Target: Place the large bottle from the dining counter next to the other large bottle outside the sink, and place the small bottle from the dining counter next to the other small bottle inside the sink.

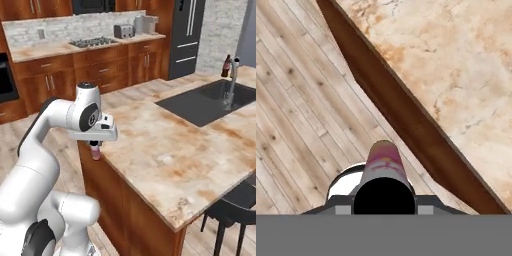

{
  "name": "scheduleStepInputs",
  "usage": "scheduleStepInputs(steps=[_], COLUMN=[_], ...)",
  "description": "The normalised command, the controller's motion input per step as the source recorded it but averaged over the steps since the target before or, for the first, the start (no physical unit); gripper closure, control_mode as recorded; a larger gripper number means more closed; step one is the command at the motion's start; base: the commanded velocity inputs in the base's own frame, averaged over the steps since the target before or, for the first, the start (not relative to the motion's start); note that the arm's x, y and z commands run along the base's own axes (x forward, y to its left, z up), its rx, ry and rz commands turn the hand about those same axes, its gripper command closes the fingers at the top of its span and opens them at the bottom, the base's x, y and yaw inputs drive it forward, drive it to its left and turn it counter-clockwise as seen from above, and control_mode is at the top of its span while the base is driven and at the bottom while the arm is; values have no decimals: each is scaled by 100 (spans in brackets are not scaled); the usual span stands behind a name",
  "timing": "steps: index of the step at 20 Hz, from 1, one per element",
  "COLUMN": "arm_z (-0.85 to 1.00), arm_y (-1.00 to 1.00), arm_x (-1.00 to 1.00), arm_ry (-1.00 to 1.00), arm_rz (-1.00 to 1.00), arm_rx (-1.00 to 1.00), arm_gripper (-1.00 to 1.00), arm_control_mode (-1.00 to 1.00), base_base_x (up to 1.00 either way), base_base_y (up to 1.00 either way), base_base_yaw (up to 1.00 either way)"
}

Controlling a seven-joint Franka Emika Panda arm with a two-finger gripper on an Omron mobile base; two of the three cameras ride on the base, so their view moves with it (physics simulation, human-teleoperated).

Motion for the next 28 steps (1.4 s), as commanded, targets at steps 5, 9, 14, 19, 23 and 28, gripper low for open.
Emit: scheduleStepInputs(steps=[5, 9, 14, 19, 23, 28], arm_z=[0, 0, 0, 0, 0, 0], arm_y=[0, 0, 0, 0, 0, 0], arm_x=[0, 0, 0, 0, 0, 0], arm_ry=[0, 0, 0, 0, 0, 0], arm_rz=[0, 0, 0, 0, 0, 0], arm_rx=[0, 0, 0, 0, 0, 0], arm_gripper=[100, 100, 100, 100, 100, 100], arm_control_mode=[100, 100, 100, 100, 100, 100], base_base_x=[100, 100, 100, 100, 100, 100], base_base_y=[100, 100, 100, 100, 100, 100], base_base_yaw=[-44, -46, -51, -47, -43, -44])
